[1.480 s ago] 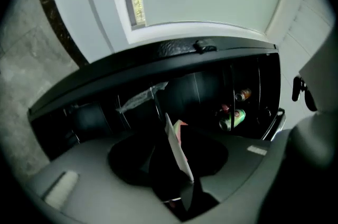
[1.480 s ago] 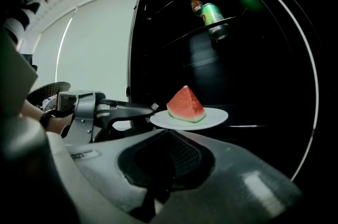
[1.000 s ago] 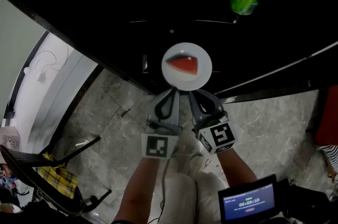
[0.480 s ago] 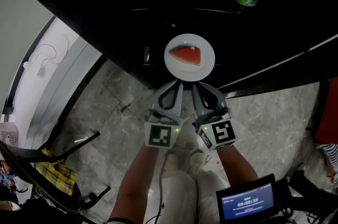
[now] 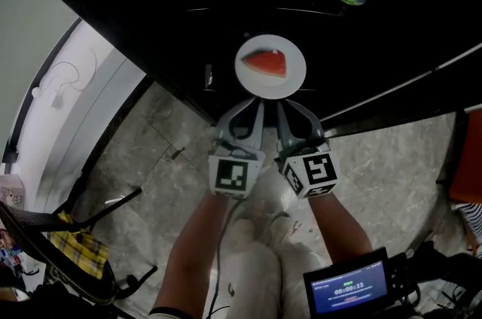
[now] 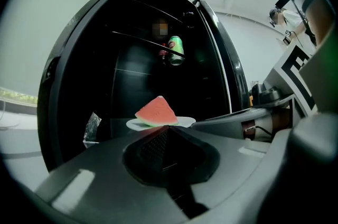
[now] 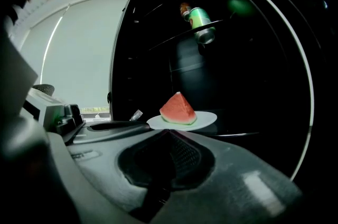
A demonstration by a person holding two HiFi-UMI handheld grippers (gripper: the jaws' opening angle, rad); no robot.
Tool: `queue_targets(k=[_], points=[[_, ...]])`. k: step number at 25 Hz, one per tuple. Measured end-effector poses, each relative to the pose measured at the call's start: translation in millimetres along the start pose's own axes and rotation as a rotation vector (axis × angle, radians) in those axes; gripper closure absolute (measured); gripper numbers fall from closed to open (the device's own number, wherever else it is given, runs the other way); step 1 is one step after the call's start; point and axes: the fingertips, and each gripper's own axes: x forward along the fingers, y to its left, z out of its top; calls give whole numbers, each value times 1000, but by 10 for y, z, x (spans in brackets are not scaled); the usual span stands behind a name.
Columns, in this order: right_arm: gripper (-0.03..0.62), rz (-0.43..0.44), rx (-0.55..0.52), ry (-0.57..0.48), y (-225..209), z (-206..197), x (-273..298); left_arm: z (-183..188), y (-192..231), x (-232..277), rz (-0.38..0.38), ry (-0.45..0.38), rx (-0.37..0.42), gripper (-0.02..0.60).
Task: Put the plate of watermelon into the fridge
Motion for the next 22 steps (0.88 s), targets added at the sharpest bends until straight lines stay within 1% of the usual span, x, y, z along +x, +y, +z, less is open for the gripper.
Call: queue_targets(k=[5,11,19,22], points=[[597,-15,10,-17,-79,-5,96,-21,23,105,7,-4,16,580],[597,-20,40,-25,-151,1,188,-40,46,212,30,12,-4,580],[597,17,30,-38,-119,32,206,-12,-7,285,29,4,-9,580],[597,28,27,-46,-78,50,203,-11,-30,298,24,9,-29,580]])
